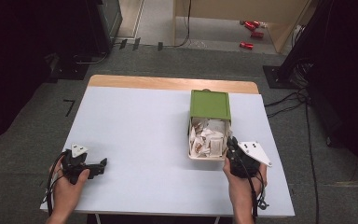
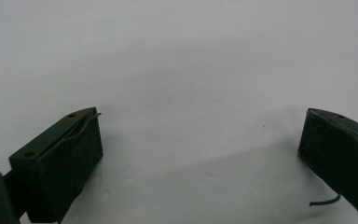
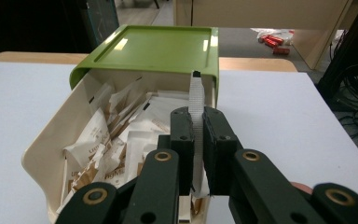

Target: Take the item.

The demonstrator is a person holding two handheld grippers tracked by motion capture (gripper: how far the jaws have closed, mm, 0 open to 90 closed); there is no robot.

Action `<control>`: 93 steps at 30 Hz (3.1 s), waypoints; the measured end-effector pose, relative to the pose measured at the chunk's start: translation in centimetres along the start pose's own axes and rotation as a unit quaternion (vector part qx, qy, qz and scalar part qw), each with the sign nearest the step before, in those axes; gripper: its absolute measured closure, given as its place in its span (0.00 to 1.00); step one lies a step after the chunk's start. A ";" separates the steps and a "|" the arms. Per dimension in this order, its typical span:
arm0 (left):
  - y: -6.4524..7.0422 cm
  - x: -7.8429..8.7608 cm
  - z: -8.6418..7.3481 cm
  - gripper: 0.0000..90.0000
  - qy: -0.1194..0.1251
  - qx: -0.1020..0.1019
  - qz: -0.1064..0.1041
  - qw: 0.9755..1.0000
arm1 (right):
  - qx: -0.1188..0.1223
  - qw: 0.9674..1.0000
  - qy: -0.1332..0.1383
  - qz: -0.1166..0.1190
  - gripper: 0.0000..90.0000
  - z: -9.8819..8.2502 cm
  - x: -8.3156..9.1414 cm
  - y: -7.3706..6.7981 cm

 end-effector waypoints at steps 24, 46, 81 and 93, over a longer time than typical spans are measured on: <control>0.0 0.0 0.0 0.00 0.000 0.000 0.000 1.000 | -0.041 0.998 0.032 -0.030 0.94 1.0 2.5 5.0; 0.0 0.0 0.0 0.00 0.000 0.000 0.000 1.000 | -0.074 0.994 -0.038 -0.074 0.94 -3.6 -0.1 10.7; 0.0 0.0 0.0 0.00 0.000 0.000 0.000 1.000 | -0.044 0.993 -0.106 -0.033 0.87 -6.9 -4.0 9.2; 0.0 0.0 0.0 0.00 0.000 0.000 0.000 1.000 | -0.057 0.993 -0.106 0.001 0.69 -6.6 -4.3 8.6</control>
Point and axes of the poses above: each handheld gripper's, and its own axes: x roughly backward along the jaws, z roughly out of its top, y roughly to its right, the point moved 2 cm from there along -x, roughly forward along the jaws, and after that the axes turned 14 degrees about z, right-handed, at the moved point
